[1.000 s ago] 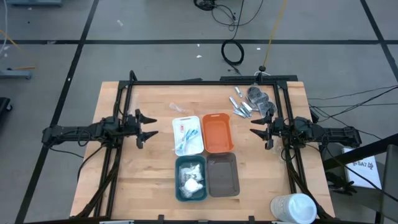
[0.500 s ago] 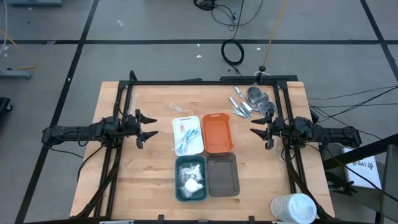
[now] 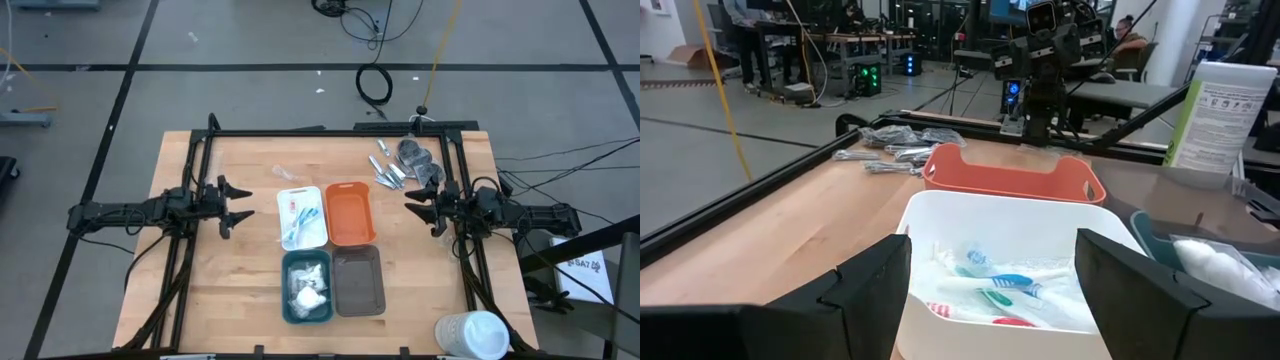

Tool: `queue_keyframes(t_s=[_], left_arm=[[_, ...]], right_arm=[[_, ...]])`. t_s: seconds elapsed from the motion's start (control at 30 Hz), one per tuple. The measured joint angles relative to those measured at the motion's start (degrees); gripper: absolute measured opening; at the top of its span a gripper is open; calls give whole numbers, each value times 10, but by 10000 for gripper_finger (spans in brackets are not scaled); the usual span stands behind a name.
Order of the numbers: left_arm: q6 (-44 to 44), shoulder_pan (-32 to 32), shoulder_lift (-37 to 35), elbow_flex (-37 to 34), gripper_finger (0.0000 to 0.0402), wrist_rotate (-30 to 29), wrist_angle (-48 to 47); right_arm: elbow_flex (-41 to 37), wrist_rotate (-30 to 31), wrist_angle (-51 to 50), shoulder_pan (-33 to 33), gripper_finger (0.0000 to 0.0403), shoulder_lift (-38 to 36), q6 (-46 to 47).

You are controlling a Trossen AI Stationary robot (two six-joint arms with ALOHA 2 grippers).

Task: Pick & Place Travel size toiletries
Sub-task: Put the nail cutter into the orange bin

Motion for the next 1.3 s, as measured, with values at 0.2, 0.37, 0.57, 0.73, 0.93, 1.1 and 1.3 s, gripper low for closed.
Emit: queue_keyframes(t_s=[0.2,0.37,0.57,0.73,0.93,1.1,1.3], left_arm=[[1,0,0,0,274,0,0],[0,0,0,0,274,0,0],[-1,0,0,0,274,0,0],[0,0,0,0,274,0,1],[1,0,0,-2,274,-1,8],[1,0,0,-2,274,-1,11],[-1,0,0,-2,274,-1,11]], right_arm=[[0,36,18,0,171,1,-4],[19,144,45,0,171,66,-60],[121,212,-88,-35,181,282,-83],[186,178,-116,-112,202,461,-72],[219,87,-104,-188,204,616,-136],[220,76,-98,-229,194,691,-155],[221,18,-84,-262,190,751,-152]])
